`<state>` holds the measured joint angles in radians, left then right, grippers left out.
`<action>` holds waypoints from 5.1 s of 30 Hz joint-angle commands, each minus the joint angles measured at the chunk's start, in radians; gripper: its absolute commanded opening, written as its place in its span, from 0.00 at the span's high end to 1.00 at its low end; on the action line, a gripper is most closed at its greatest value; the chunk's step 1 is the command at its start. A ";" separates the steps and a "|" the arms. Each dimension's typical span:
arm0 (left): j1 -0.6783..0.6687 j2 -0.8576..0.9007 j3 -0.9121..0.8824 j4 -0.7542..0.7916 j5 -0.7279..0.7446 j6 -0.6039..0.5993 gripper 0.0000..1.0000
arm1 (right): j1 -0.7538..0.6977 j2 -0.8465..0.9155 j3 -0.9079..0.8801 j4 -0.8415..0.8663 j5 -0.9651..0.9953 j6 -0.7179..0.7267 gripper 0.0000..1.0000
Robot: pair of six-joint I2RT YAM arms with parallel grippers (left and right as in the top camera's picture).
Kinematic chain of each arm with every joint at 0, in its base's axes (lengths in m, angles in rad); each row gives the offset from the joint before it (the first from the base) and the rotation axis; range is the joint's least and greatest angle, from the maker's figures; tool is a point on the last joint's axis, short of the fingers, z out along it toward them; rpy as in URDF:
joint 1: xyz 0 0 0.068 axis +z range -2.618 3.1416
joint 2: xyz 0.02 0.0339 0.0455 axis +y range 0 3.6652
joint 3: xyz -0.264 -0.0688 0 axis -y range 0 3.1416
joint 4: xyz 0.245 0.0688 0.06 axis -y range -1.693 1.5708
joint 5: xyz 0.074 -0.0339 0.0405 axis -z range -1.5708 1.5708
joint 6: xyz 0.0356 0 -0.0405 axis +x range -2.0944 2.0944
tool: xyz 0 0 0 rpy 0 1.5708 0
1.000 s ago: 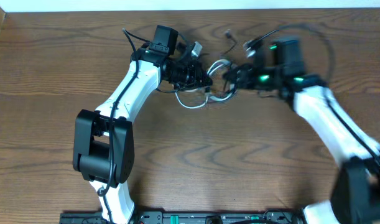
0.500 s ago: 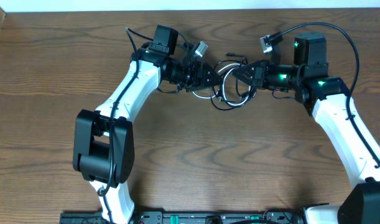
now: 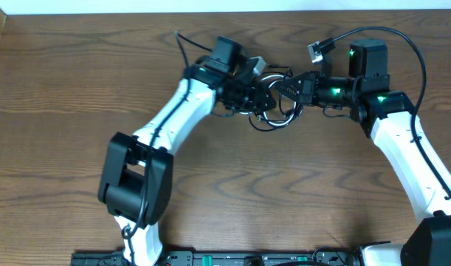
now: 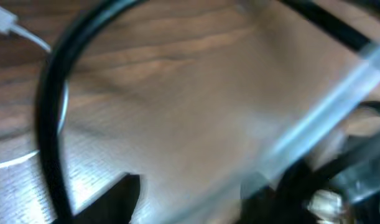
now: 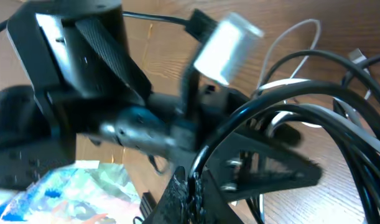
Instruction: Untangle cables
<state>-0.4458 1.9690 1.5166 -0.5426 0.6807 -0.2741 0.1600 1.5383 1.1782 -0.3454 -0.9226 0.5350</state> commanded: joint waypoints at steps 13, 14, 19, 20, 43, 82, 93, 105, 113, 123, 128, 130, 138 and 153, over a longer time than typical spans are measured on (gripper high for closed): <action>0.013 0.042 0.008 0.002 -0.330 -0.165 0.93 | -0.378 -0.273 0.004 0.012 0.021 0.160 0.99; 0.013 0.042 0.008 0.002 -0.330 -0.164 0.92 | -0.398 -0.276 0.004 -0.024 0.035 0.144 0.99; 0.013 0.037 0.008 0.016 -0.215 -0.084 0.92 | -0.426 -0.260 0.004 -0.207 0.104 0.010 0.99; 0.013 0.030 0.008 0.018 -0.183 -0.074 0.93 | -0.421 -0.250 0.003 -0.240 0.119 -0.018 0.99; 0.013 -0.116 0.008 0.002 0.321 0.087 0.92 | -0.098 -0.008 0.003 -0.240 0.255 -0.302 0.54; 0.084 -0.116 0.008 0.141 0.356 -0.053 0.93 | -0.163 0.123 0.047 -0.261 0.055 -0.322 0.55; 0.137 -0.116 0.008 0.142 0.360 -0.098 0.93 | -0.197 0.106 0.047 -0.268 -0.199 -0.474 0.55; 0.132 -0.116 0.008 0.150 0.459 -0.145 0.93 | -0.048 0.161 0.046 -0.150 0.113 -0.195 0.58; 0.111 -0.116 0.008 0.169 0.464 -0.172 0.92 | 0.014 0.164 0.046 -0.123 0.393 -0.003 0.60; 0.166 -0.157 0.008 0.242 0.407 -0.245 0.93 | -0.031 0.164 0.045 -0.397 0.745 0.005 0.65; 0.182 -0.157 0.008 0.242 0.402 -0.243 0.93 | -0.058 0.164 0.045 -0.465 0.777 -0.051 0.66; 0.200 -0.157 0.008 0.241 0.388 -0.239 0.93 | -0.061 0.164 0.045 -0.528 0.860 -0.058 0.66; 0.222 -0.157 0.008 0.216 0.375 -0.211 0.92 | -0.061 0.164 0.042 -0.625 0.993 -0.065 0.69; 0.213 -0.157 0.008 -0.017 0.133 -0.006 0.93 | -0.060 0.164 0.042 -0.630 0.967 -0.095 0.70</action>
<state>-0.3199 1.8610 1.4815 -0.5293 0.9573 -0.3809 0.1574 1.6688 1.2663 -0.9413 -0.2737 0.4435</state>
